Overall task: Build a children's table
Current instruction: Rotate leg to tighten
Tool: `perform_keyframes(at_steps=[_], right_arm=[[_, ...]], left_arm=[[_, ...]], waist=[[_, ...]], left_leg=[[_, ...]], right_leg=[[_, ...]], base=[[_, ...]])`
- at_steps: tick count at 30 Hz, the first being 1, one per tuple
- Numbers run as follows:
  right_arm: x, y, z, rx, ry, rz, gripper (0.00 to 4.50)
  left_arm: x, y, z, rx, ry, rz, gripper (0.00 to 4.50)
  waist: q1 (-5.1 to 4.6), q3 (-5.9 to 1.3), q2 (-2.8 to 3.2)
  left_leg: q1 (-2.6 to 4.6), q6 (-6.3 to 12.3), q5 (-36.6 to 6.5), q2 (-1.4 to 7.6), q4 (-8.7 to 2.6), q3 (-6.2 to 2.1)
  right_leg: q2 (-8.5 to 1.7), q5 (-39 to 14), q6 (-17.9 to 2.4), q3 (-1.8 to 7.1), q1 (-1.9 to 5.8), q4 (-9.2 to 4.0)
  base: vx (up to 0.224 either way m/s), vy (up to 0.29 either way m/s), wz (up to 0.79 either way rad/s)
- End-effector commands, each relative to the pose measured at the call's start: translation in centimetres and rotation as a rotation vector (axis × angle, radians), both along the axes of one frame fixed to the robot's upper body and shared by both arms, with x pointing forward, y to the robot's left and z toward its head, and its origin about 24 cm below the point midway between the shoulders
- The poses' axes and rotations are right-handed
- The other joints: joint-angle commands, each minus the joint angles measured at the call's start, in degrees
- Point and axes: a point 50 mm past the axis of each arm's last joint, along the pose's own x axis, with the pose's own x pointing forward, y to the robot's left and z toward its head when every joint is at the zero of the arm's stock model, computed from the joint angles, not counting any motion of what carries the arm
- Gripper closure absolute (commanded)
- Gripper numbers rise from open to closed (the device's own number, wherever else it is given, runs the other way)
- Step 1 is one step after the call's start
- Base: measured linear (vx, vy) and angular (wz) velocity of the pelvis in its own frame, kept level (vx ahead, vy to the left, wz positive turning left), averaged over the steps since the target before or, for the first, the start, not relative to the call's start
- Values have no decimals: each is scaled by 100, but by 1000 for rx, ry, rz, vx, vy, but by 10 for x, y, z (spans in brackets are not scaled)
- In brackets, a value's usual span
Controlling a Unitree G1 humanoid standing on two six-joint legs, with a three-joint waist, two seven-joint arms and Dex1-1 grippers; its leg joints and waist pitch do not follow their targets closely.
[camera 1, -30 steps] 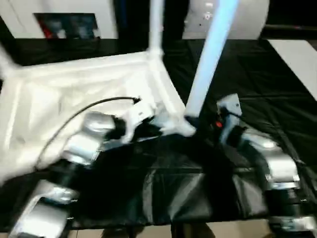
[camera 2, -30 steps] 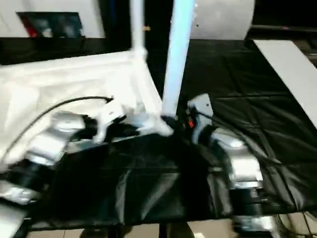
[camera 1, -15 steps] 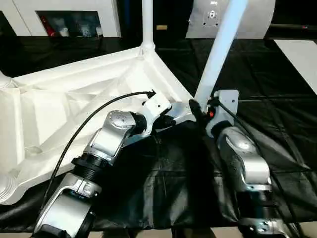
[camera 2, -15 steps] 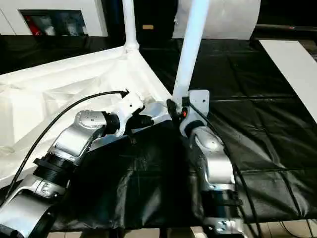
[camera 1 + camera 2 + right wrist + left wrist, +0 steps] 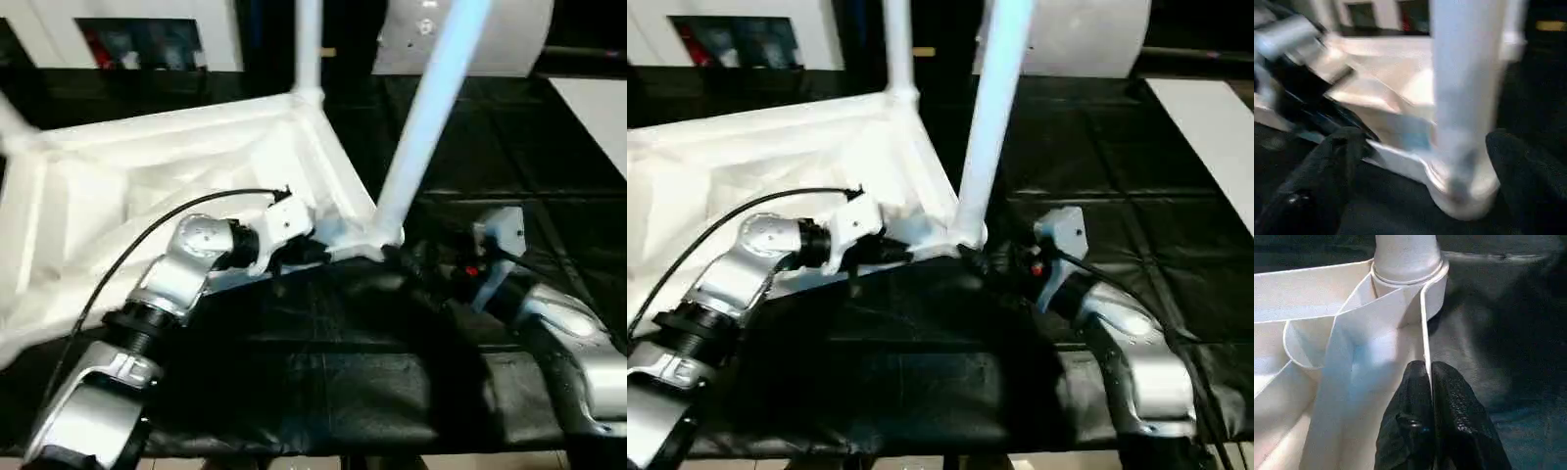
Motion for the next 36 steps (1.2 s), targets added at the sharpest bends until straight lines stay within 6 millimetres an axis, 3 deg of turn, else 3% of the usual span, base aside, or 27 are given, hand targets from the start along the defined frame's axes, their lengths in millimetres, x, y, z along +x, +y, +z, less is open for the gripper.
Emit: perform_keyframes(at_steps=[1, 3, 6, 7, 8, 10, 14, 16, 18, 19, 21, 22, 23, 26, 27, 29, 30, 36], right_arm=[[-8, 7, 9, 4, -21, 78, 4], [-9, 11, 10, 20, -7, 98, 4], [-7, 31, 18, 76, -33, 94, 4], [-6, 35, 21, 90, -38, 94, 0], [-6, 39, 23, 103, -44, 101, 0], [-7, 56, 31, 142, -69, 142, 0], [-4, 67, 39, 155, -100, 149, 0], [5, 72, 44, 178, -109, 90, 0], [10, 78, 48, 187, -117, 81, 0], [11, 84, 50, 194, -120, 94, 0], [11, 86, 51, 195, -118, 92, 0], [13, 91, 52, 205, -118, 85, 0], [14, 92, 52, 207, -118, 82, 0], [22, 104, 48, 168, -117, 4, 0], [22, 104, 48, 168, -117, 4, 0], [29, 108, 41, 108, -121, -70, 0], [36, 109, 32, 14, -112, -156, 0], [51, 98, 14, -29, -26, -322, 0]], left_arm=[[-5, -14, 7, -43, -40, -92, 450], [-5, -13, 6, -39, -44, -79, 450], [-1, -7, 2, -50, -23, 10, 450], [-1, -5, 2, -59, -14, 21, 407], [-2, -4, 5, -82, -12, 39, 407], [-6, 2, 14, -151, -15, 75, 385], [-13, 10, 18, -186, -22, 107, 354], [-21, 19, 17, -192, -16, 131, 332], [-31, 29, 15, -197, 2, 161, 321], [-41, 37, 12, -199, 23, 187, 312], [-45, 40, 12, -199, 30, 196, 304], [-56, 46, 11, -202, 46, 218, 284], [-58, 48, 12, -203, 49, 222, 284], [-85, 56, 13, -197, 95, 242, 265], [-85, 56, 13, -197, 95, 242, 253], [-96, 57, 11, -193, 121, 247, 253], [-105, 59, 6, -165, 141, 278, 253], [-112, 68, -12, -67, 162, 423, 253]], waist=[[-8, -455, 15], [-15, -450, 8], [-29, -451, -3], [-36, -439, 2], [-36, -439, 2], [-35, -456, 28], [-47, -449, 48], [-83, -430, 75], [-105, -402, 134], [-76, -399, 194], [-111, -386, 165], [-90, -386, 228], [-90, -391, 227], [-82, -327, 248], [-79, -359, 265], [-82, -314, 266], [-85, -308, 252], [-103, -328, 276]], left_leg=[[118, 575, -982, 358, -374, -125], [103, 559, -1000, 356, -378, -131], [80, 492, -981, 327, -373, -131], [89, 449, -1016, 324, -378, -134], [89, 449, -1016, 324, -378, -134], [107, 346, -956, 365, -390, -140], [94, 382, -903, 352, -388, -130], [66, 274, -982, 349, -411, -148], [89, 159, -1121, 357, -424, -151], [128, 134, -1175, 350, -414, -138], [96, 143, -1150, 354, -432, -137], [112, 111, -1157, 357, -427, -139], [117, 95, -1159, 364, -426, -138], [120, 24, -1354, 356, -460, -132], [142, -36, -1352, 372, -449, -142], [167, -87, -1521, 351, -466, -130], [133, -154, -1531, 352, -482, -137], [158, -155, -1589, 336, -465, -137]], right_leg=[[-500, -1714, -1068, 334, 373, -462], [-503, -1670, -1074, 334, 376, -456], [-529, -1858, -1007, 330, 374, -471], [-530, -2026, -959, 330, 360, -492], [-530, -2026, -959, 330, 360, -492], [-529, -1759, -1061, 347, 364, -437], [-504, -1392, -1149, 349, 354, -406], [-522, -1561, -1153, 346, 370, -393], [-514, -1683, -1129, 355, 348, -404], [-496, -1729, -1079, 361, 322, -422], [-477, -1616, -1099, 364, 339, -415], [-474, -1531, -1130, 365, 327, -399], [-486, -1482, -1173, 369, 327, -375], [-468, -1760, -1129, 369, 300, -412], [-481, -1735, -1151, 372, 304, -378], [-455, -2022, -1015, 379, 270, -430], [-464, -2070, -990, 380, 283, -423], [-442, -2024, -842, 396, 274, -422]], base=[[0, 0, 0], [0, 0, 0], [0, 0, 0], [0, 0, 0], [0, 0, 0], [0, 0, 0], [0, 0, 0], [0, 0, 0], [0, 0, 0], [0, 0, 0], [0, 0, 0], [0, 0, 0], [0, 0, 0], [0, 0, 0], [0, 0, 0], [0, 0, 0], [0, 0, 0], [0, 0, 0]])
